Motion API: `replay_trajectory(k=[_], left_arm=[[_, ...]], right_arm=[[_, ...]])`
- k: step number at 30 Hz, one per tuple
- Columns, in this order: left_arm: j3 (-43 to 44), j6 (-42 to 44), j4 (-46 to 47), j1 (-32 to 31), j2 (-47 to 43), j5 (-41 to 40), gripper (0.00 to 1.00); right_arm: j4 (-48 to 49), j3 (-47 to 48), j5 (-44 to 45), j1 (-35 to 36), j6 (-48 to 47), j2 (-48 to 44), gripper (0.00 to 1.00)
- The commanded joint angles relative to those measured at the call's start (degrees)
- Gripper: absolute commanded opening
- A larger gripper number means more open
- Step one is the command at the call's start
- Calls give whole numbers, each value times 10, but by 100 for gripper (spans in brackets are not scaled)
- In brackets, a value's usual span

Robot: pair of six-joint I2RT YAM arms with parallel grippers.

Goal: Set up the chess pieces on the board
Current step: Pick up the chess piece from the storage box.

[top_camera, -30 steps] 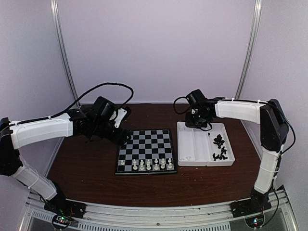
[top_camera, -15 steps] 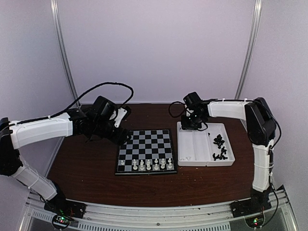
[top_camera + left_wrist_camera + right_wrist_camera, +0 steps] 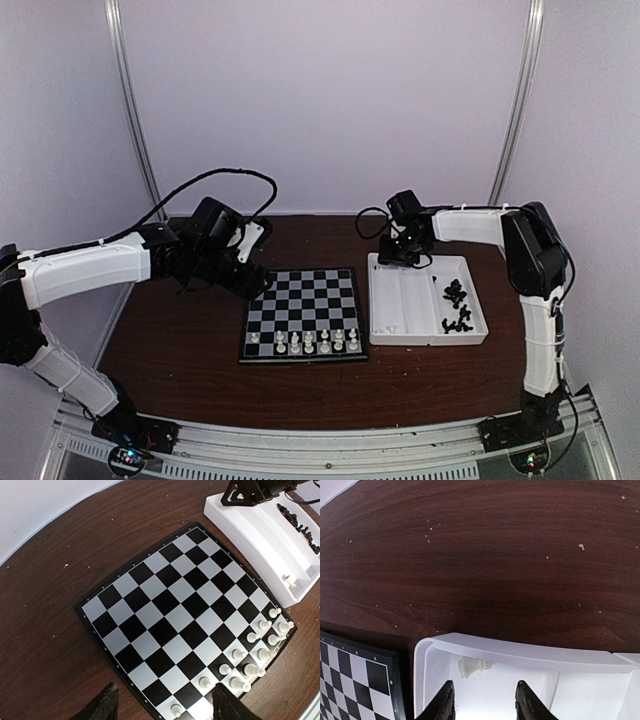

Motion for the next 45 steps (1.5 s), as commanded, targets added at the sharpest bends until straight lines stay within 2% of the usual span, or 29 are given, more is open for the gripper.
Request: replay_trajectory(k=[1, 16, 29, 45], left_arm=[[17, -4, 7, 5, 1, -6, 65], [17, -4, 7, 5, 4, -9, 65], [22, -4, 6, 5, 11, -7, 65], [19, -3, 7, 5, 10, -9, 65]], right_arm=[[13, 27, -7, 0, 2, 31, 42], [-26, 90, 23, 6, -20, 84, 43], [-54, 103, 64, 23, -43, 98, 39], [75, 40, 111, 32, 15, 87, 39]])
